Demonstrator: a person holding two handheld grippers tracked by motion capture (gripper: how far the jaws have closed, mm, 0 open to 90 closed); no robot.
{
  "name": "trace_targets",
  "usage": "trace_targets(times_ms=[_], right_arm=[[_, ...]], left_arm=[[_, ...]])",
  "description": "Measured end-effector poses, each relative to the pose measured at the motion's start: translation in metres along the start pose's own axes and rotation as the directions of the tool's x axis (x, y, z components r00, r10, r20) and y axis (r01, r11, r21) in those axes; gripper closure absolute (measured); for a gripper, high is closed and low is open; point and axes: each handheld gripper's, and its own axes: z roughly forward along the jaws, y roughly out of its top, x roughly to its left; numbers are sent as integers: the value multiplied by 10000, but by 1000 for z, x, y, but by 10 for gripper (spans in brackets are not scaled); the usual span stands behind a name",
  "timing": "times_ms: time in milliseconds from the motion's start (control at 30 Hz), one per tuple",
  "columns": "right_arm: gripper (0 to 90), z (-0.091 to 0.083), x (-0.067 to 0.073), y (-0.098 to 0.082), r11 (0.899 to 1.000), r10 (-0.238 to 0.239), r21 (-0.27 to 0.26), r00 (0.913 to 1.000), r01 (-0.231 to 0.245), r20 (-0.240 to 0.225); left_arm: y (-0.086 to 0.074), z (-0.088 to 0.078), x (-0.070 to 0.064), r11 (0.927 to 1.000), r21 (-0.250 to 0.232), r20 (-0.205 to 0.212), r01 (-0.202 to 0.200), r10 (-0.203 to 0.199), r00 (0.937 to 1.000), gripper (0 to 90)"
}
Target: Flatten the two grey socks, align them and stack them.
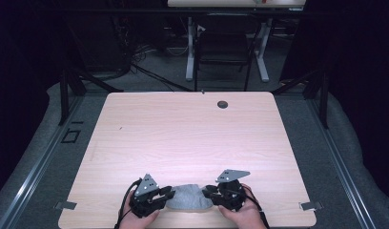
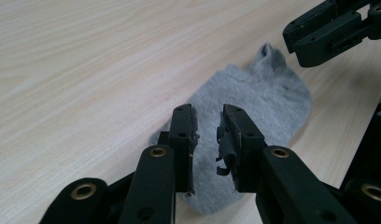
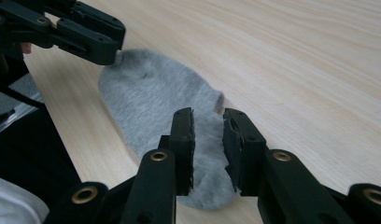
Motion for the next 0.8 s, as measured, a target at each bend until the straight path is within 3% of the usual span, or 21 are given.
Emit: trace_targets(times_ms=[133,433,800], right_arm=[[746,10,3,-3,9973,-607,429,9979,597,237],[703,20,-1,-12,9933,-726,927,9966,688,385],[801,23,2,-17,9900,-914,1129,9944,849,540]], left_arm=[[-3,6,1,9995,313,-9,-93,94,10000,742],[-11,10,5,9981,602,-66,-107,111,9999,744],[-16,15,2,9946,983,-306,-335,367,9989,797]])
